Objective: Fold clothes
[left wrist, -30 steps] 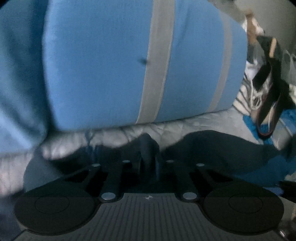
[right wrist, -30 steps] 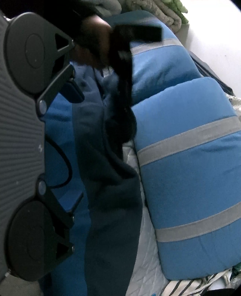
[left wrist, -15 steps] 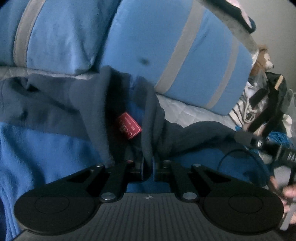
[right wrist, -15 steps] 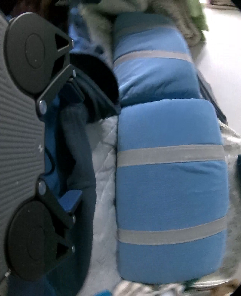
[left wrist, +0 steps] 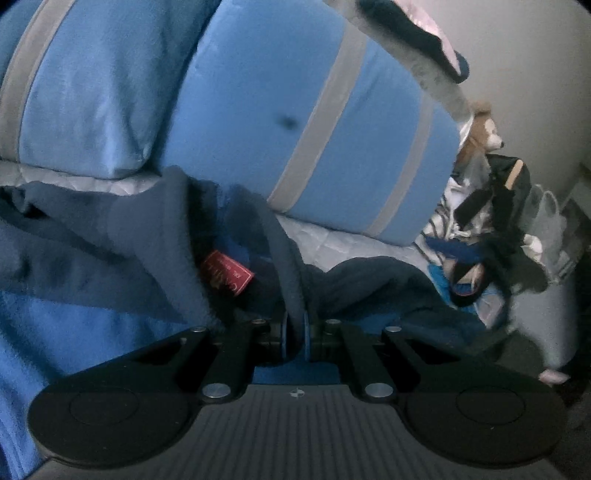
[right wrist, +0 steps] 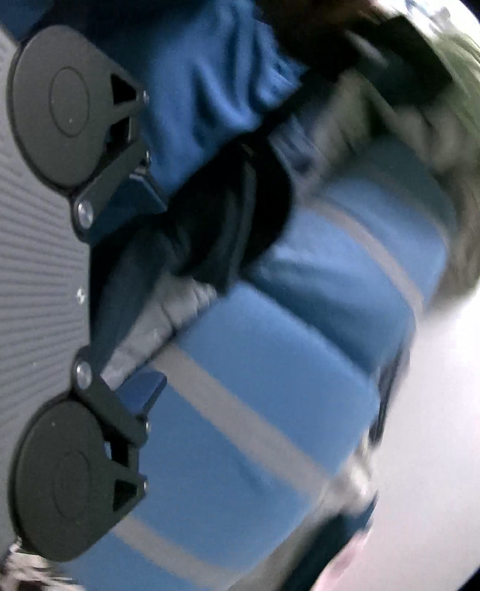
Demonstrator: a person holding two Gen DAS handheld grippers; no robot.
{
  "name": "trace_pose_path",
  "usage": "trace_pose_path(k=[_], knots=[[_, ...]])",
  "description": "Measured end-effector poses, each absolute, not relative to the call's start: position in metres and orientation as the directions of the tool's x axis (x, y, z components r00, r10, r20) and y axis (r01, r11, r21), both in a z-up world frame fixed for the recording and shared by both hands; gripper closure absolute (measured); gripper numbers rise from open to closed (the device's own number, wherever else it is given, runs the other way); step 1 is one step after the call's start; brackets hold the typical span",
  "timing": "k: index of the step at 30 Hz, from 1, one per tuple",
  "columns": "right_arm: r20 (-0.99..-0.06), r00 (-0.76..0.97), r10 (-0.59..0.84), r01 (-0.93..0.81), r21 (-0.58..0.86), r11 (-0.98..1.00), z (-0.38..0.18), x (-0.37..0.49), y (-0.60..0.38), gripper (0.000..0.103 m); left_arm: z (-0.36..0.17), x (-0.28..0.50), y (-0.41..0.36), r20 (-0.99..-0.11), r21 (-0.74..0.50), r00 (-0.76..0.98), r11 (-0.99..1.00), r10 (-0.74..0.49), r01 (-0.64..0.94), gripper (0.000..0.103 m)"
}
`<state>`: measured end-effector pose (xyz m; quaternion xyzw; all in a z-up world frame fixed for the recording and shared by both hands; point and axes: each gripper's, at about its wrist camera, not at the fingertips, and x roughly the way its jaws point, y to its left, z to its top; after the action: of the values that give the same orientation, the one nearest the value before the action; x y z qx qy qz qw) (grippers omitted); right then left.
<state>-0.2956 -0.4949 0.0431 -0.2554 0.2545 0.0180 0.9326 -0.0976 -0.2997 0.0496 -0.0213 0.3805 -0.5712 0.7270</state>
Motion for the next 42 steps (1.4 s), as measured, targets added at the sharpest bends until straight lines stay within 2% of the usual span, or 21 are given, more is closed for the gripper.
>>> trace_pose_path(k=[5, 10, 18, 20, 23, 24, 26, 28, 31, 33, 37, 42], knots=[[-0.552, 0.828, -0.097, -0.286, -0.564, 0.775, 0.024, -0.272, -0.471, 0.022, 0.054, -0.103, -0.301, -0.522, -0.43, 0.042, 0.305, -0.852, 0.85, 0.095], [-0.599, 0.799, -0.055, -0.327, -0.509, 0.797, 0.022, -0.256, -0.469, 0.027, 0.058, -0.111, -0.302, -0.521, -0.37, 0.026, 0.253, -0.853, 0.894, 0.095], [-0.634, 0.773, -0.019, -0.328, -0.425, 0.844, 0.015, -0.244, -0.47, 0.03, 0.061, -0.127, -0.304, -0.529, -0.285, -0.022, 0.153, -0.848, 0.946, 0.095], [-0.641, 0.767, 0.004, -0.333, -0.393, 0.857, 0.014, -0.245, -0.47, 0.047, 0.061, -0.132, -0.304, -0.535, -0.259, -0.025, 0.136, -0.845, 0.956, 0.095], [-0.636, 0.771, 0.025, -0.319, -0.351, 0.881, 0.015, -0.249, -0.474, 0.066, 0.065, -0.136, -0.303, -0.536, -0.196, 0.014, 0.141, -0.844, 0.97, 0.094], [-0.631, 0.775, 0.033, -0.306, -0.328, 0.894, 0.016, -0.249, -0.477, 0.069, 0.068, -0.136, -0.302, -0.531, -0.175, 0.033, 0.147, -0.847, 0.973, 0.093], [-0.616, 0.787, 0.044, -0.267, -0.275, 0.924, 0.021, -0.251, -0.486, 0.077, 0.076, -0.134, -0.294, -0.499, -0.161, 0.051, 0.15, -0.865, 0.975, 0.088], [-0.611, 0.79, 0.05, -0.239, -0.233, 0.943, 0.023, -0.254, -0.495, 0.082, 0.085, -0.128, -0.281, -0.445, -0.159, 0.074, 0.161, -0.892, 0.974, 0.052], [-0.608, 0.791, 0.069, -0.227, -0.186, 0.956, 0.026, -0.261, -0.504, 0.083, 0.092, -0.118, -0.261, -0.385, -0.117, 0.165, 0.226, -0.908, 0.967, 0.035], [-0.609, 0.79, 0.078, -0.229, -0.175, 0.957, 0.028, -0.267, -0.506, 0.084, 0.089, -0.11, -0.254, -0.403, -0.078, 0.247, 0.302, -0.881, 0.95, 0.035], [-0.618, 0.781, 0.091, -0.261, -0.19, 0.946, 0.03, -0.277, -0.505, 0.084, 0.071, -0.098, -0.263, -0.487, 0.079, 0.394, 0.41, -0.78, 0.909, 0.035], [-0.638, 0.765, 0.087, -0.331, -0.274, 0.903, 0.028, -0.297, -0.49, 0.084, 0.054, -0.095, -0.272, -0.543, 0.185, 0.407, 0.369, -0.734, 0.911, 0.035]])
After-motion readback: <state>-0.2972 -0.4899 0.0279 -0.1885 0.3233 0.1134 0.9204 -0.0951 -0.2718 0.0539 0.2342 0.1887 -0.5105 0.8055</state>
